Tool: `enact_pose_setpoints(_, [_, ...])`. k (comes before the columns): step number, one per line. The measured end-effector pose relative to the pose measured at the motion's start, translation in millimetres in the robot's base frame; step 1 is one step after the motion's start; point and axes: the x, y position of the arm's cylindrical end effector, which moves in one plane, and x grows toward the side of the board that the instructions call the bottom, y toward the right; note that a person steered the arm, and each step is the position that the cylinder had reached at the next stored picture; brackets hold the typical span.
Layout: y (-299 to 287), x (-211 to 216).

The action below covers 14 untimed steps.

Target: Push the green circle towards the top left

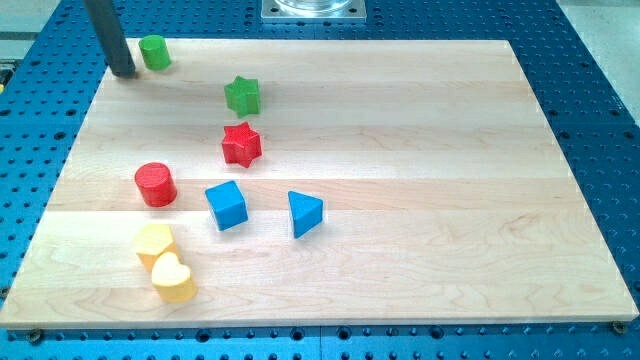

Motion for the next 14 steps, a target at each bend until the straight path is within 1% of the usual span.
enact_pose_setpoints(1, [-3.4,-3.8])
enact_pose_setpoints(2, [-1.9,-32.1])
enact_pose_setpoints(3, [20.4,-63.2])
enact_pose_setpoints(4, [20.4,-63.2])
enact_pose_setpoints(5, [21.4,-50.4])
enact_pose_setpoints(6, [11.0,-11.0])
enact_pose_setpoints(7, [10.1,-6.4])
enact_pose_setpoints(8, [30.3,-10.1])
enact_pose_setpoints(9, [35.9,-38.1])
enact_pose_setpoints(10, [17.5,-60.7])
enact_pose_setpoints(11, [14.5,-67.7])
enact_pose_setpoints(12, [15.6,-62.0])
enact_pose_setpoints(14, [53.3,7.9])
